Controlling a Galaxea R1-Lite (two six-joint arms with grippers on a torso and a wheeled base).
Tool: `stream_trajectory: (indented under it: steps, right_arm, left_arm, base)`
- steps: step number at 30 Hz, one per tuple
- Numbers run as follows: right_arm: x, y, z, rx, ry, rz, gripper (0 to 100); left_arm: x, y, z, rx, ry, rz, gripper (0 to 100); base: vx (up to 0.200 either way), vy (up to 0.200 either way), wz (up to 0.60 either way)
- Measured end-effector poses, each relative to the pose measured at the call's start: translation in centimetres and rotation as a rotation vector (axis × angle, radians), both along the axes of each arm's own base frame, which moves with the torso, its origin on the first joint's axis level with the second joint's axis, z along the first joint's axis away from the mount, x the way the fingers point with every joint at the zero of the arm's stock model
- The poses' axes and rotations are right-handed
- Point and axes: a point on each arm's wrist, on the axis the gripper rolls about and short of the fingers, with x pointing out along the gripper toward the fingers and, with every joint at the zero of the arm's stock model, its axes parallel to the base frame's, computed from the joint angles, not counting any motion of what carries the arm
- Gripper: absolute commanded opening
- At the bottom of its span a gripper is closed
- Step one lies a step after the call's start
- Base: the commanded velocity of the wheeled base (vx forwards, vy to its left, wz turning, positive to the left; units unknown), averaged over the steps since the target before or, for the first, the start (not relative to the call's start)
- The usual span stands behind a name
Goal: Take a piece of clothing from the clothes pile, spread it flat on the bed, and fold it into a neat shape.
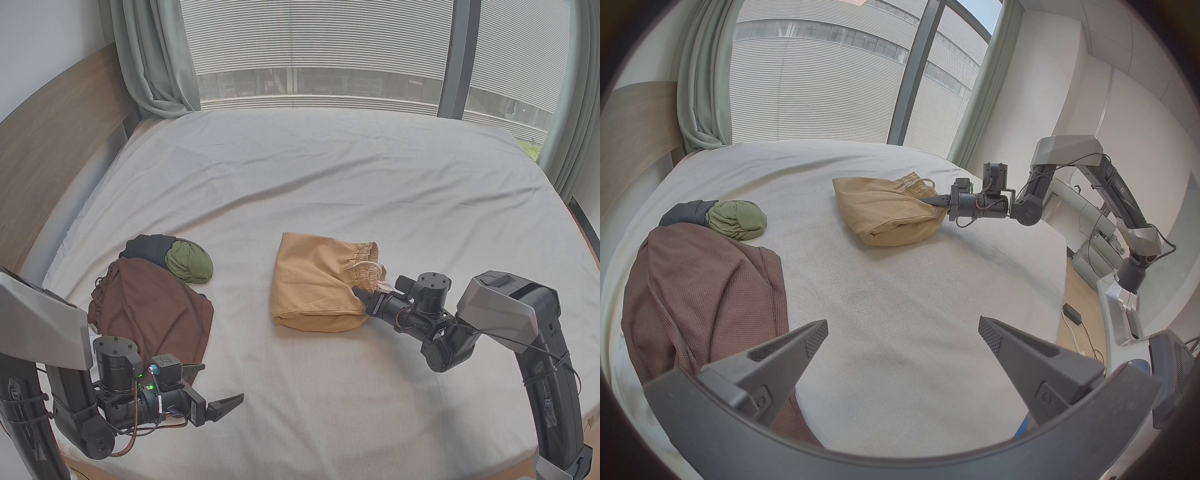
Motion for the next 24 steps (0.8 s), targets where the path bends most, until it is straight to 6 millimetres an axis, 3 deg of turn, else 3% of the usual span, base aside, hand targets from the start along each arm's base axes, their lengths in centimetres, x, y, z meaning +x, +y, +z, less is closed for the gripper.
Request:
stream_trajectory:
  steps: [2, 3, 11, 16, 20, 24]
  right_arm:
    - [-0.1, 0.0, -0.5, -0.002, 0.004, 0.000, 0]
    - [-0.1, 0.0, -0.7, -0.003, 0.008, 0.000, 100]
    - [-0.3, -0.6, -1.2, -0.009, -0.019, -0.028, 100]
    - [-0.5, -2.4, -1.1, -0.026, -0.025, -0.068, 100]
    - [-1.0, -4.3, 0.2, -0.035, -0.039, -0.104, 100]
    - [-1.5, -5.9, 2.8, -0.032, -0.074, -0.134, 100]
  left_arm:
    - [0.0, 0.0, 0.0, 0.000, -0.001, 0.000, 100]
    - [0.0, 0.0, 0.0, 0.000, -0.001, -0.001, 100]
    - [0.0, 0.0, 0.0, 0.000, 0.000, 0.000, 100]
    - [0.0, 0.0, 0.0, 0.000, -0.001, 0.000, 100]
    - [0.0, 0.0, 0.1, -0.001, -0.002, 0.000, 100]
    - [0.0, 0.0, 0.1, -0.001, -0.004, 0.000, 100]
  base:
    - [0.000, 0.000, 0.00]
    - [0.000, 0.000, 0.00]
    - [0.000, 0.000, 0.00]
    - [0.000, 0.000, 0.00]
    - [0.000, 0.000, 0.00]
    - [0.000, 0.000, 0.00]
